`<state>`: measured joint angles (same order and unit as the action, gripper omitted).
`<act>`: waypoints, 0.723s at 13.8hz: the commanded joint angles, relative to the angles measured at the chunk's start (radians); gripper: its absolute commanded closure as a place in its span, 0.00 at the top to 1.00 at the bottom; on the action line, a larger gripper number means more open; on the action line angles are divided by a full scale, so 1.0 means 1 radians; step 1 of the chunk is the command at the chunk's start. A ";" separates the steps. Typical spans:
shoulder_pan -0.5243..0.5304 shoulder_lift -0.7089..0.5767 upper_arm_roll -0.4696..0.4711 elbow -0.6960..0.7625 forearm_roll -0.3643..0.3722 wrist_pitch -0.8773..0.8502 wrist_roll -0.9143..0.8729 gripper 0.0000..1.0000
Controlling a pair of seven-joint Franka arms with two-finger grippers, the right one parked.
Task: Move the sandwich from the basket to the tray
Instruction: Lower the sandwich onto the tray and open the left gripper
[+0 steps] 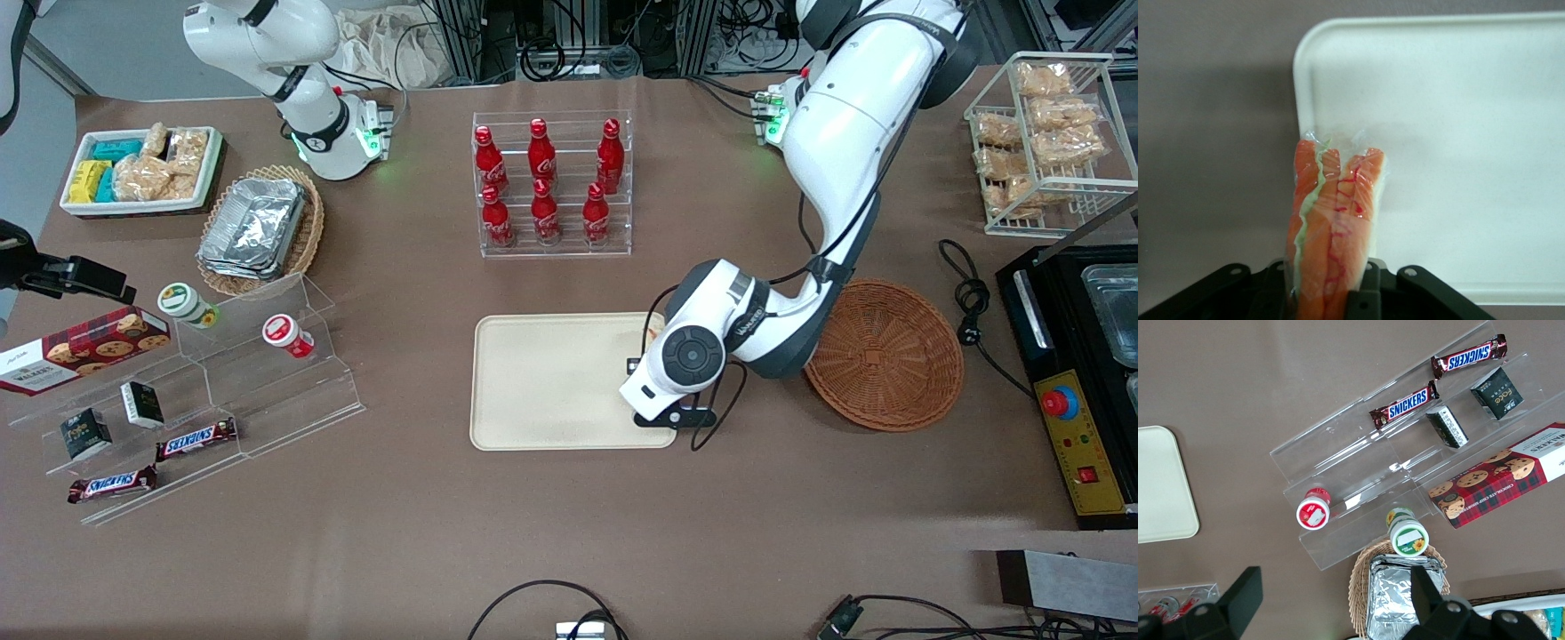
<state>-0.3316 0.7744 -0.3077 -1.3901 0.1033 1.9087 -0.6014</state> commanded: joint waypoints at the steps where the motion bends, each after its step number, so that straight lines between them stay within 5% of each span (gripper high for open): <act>1: -0.020 0.035 0.004 0.042 0.018 -0.014 -0.006 0.23; 2: -0.026 0.036 0.004 0.039 0.018 -0.014 -0.006 0.34; 6: -0.035 0.034 0.004 0.037 0.023 -0.017 -0.014 1.00; 10: -0.018 -0.036 0.009 0.040 0.023 -0.054 -0.015 1.00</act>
<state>-0.3512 0.7905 -0.3060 -1.3647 0.1091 1.9021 -0.6037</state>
